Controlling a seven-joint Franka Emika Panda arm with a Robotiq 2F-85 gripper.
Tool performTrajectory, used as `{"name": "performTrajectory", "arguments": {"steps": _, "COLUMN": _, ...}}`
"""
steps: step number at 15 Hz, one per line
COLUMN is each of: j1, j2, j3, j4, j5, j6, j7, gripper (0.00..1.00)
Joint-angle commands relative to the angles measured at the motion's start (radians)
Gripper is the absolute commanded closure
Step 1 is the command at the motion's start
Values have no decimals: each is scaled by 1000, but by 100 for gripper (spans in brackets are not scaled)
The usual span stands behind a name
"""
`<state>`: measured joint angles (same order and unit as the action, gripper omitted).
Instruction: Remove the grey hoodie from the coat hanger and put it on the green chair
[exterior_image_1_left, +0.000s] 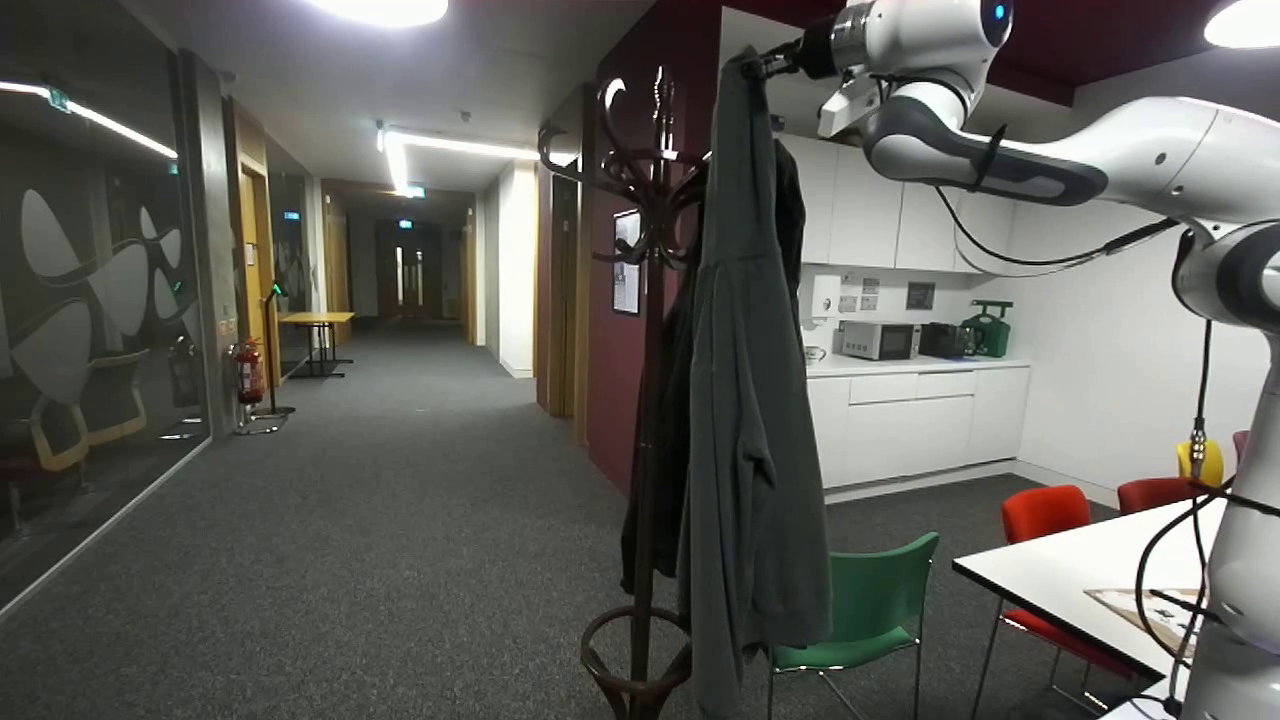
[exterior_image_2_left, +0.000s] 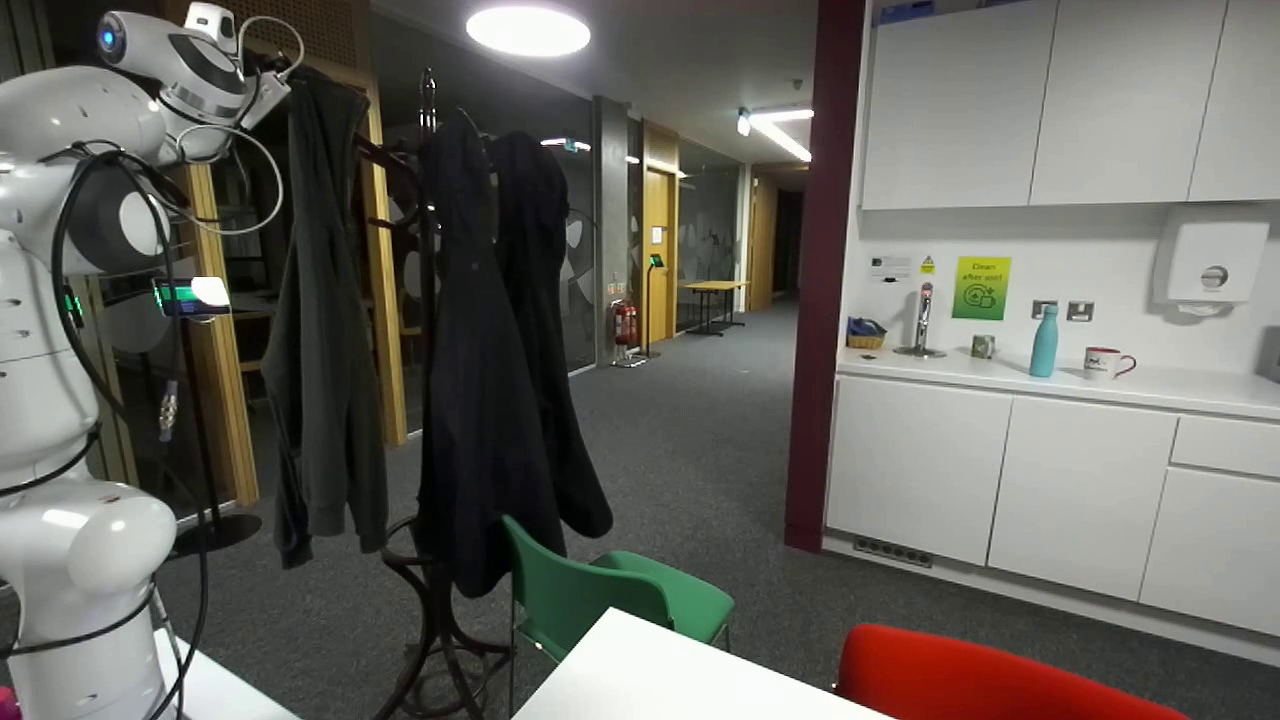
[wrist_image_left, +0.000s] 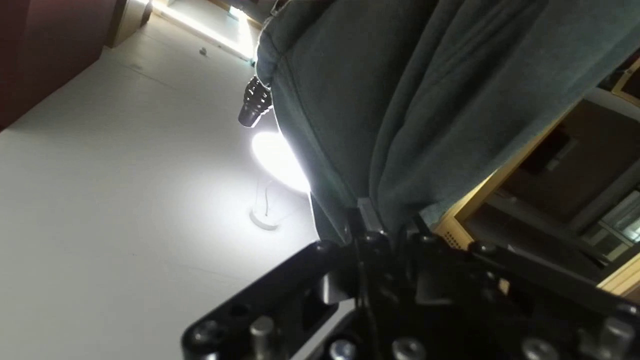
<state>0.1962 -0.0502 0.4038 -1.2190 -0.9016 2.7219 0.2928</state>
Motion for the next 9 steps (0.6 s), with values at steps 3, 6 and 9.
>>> {"name": "performTrajectory", "arguments": {"steps": 3, "j1": 15, "j2": 20, "j3": 25, "j4": 19, "j5": -12, "j6": 137, "j7": -121, "gripper": 98}}
{"name": "performTrajectory", "arguments": {"steps": 6, "j1": 27, "j2": 11, "j3": 44, "j4": -21, "j5": 14, "j6": 201, "j7": -189, "gripper": 98}}
{"name": "performTrajectory", "arguments": {"steps": 9, "j1": 39, "j2": 3, "j3": 57, "j4": -48, "j5": 22, "j6": 234, "j7": -214, "gripper": 98}}
